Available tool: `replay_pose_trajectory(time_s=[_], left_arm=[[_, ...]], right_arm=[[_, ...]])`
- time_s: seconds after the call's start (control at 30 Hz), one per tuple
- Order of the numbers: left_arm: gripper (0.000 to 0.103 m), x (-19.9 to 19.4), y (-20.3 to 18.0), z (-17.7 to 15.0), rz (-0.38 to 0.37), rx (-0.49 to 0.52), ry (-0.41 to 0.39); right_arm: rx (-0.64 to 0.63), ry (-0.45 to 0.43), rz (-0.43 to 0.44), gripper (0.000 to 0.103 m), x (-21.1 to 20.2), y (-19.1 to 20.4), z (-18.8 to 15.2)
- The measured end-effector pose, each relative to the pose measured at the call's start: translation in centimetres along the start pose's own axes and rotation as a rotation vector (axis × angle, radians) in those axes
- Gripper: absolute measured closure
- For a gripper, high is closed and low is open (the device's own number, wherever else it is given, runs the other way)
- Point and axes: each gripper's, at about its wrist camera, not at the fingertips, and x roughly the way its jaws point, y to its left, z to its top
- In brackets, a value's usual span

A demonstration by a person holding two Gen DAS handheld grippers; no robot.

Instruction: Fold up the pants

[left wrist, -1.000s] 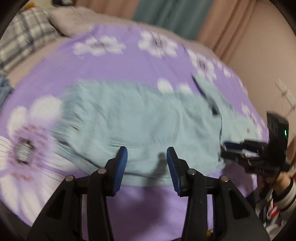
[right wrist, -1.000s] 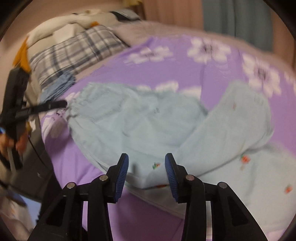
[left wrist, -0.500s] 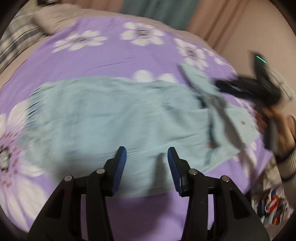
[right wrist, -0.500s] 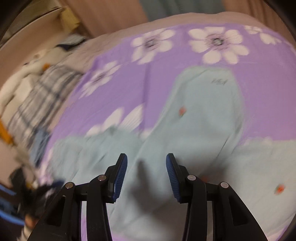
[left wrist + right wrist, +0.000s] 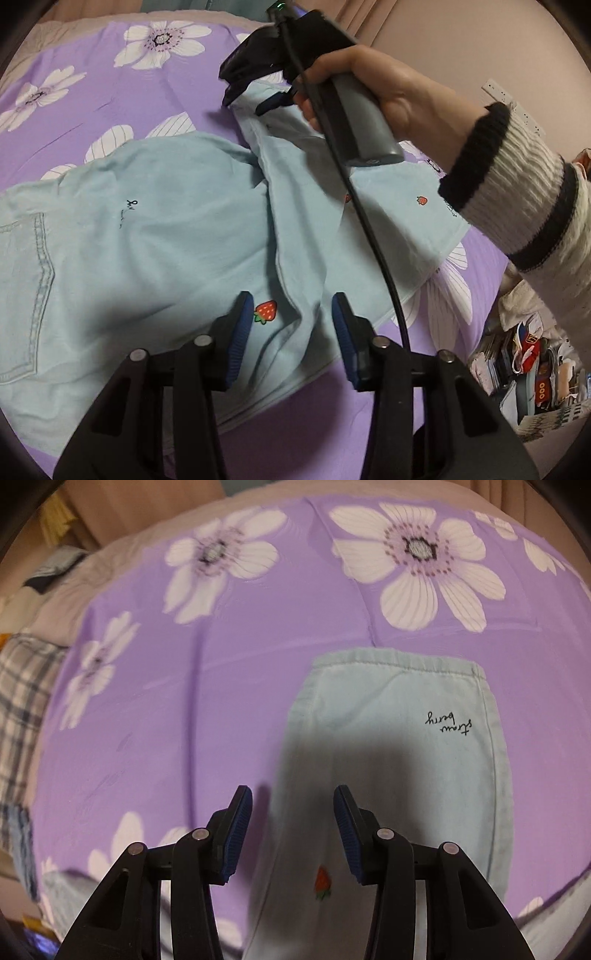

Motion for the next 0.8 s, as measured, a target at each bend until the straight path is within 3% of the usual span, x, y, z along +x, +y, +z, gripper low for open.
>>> replay_pose_trajectory(time_s=[0.1, 0.17, 0.23, 0.37, 0.53, 0.67, 0.8], left_arm=[[0.079, 0.4, 0.1, -0.2, 0.045, 0.002, -0.006], [0.083, 0.7, 0.5, 0.1, 0.042, -0.028, -0.009], [0.085, 0.6, 0.8, 0.0, 0.042, -0.053, -0.012], [0.085, 0.5, 0.3, -0.3, 0.070, -0.035, -0.013], [0.085, 0.1, -1.3, -1.4, 0.168, 0.046, -0.040], [0.085, 0.4, -2.5, -2.0, 0.201, 0.092, -0.038], [0.085, 0.8, -2.2, -1.8, 0.218, 0.116, -0.023]], right_arm=[[-0.003, 0.014, -0.016, 0.057, 0.8, -0.3, -0.5], [-0.028, -0.008, -0.036, 0.069, 0.6, -0.2, -0.8], [-0.054, -0.032, -0.037, 0.097, 0.2, -0.5, -1.2], [0.025, -0.108, 0.050, 0.099, -3.0, -3.1, -1.9], [0.123, -0.291, 0.142, 0.099, -11.9, -8.2, -5.0], [0.236, -0.439, 0.182, 0.099, -18.8, -13.0, -9.7], [0.318, -0.493, 0.170, 0.099, -21.0, -16.1, -15.0]])
